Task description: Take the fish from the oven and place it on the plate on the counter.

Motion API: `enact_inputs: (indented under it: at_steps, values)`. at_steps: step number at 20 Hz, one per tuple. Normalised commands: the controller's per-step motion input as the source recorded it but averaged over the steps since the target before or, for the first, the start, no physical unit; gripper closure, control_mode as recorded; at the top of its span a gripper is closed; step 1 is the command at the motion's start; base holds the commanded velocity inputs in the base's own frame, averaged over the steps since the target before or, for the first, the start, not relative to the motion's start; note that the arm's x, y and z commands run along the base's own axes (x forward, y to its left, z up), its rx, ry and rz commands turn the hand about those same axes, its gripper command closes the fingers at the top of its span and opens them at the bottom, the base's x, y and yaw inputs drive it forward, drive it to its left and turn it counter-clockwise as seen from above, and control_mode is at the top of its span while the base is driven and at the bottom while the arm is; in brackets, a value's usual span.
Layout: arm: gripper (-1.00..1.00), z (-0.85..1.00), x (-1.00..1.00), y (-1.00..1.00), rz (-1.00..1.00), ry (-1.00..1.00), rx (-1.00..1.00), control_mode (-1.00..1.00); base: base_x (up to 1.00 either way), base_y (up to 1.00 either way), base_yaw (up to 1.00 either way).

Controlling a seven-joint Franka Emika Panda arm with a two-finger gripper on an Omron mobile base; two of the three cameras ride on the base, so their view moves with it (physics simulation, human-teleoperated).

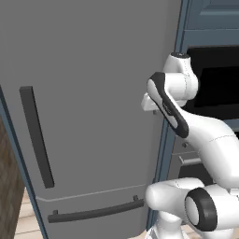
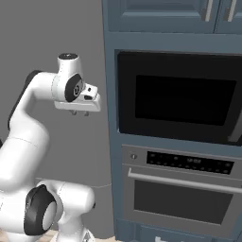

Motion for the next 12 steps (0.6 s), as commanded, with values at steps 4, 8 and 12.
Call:
enact_inputs:
  at_steps: [4, 8, 12]
  values:
    - [-1.00, -0.06, 0.00, -0.18, -0.01, 0.06, 0.00, -1.00, 0.00, 0.00, 0.00]
    - [-1.00, -0.06, -0.09, -0.79, -0.09, 0.01, 0.09, -1.00, 0.00, 0.00, 0.00]
    - [-1.00, 0.00, -0.25, -0.94, -0.11, -0.05, 0.30, -1.00, 0.00, 0.00, 0.00]
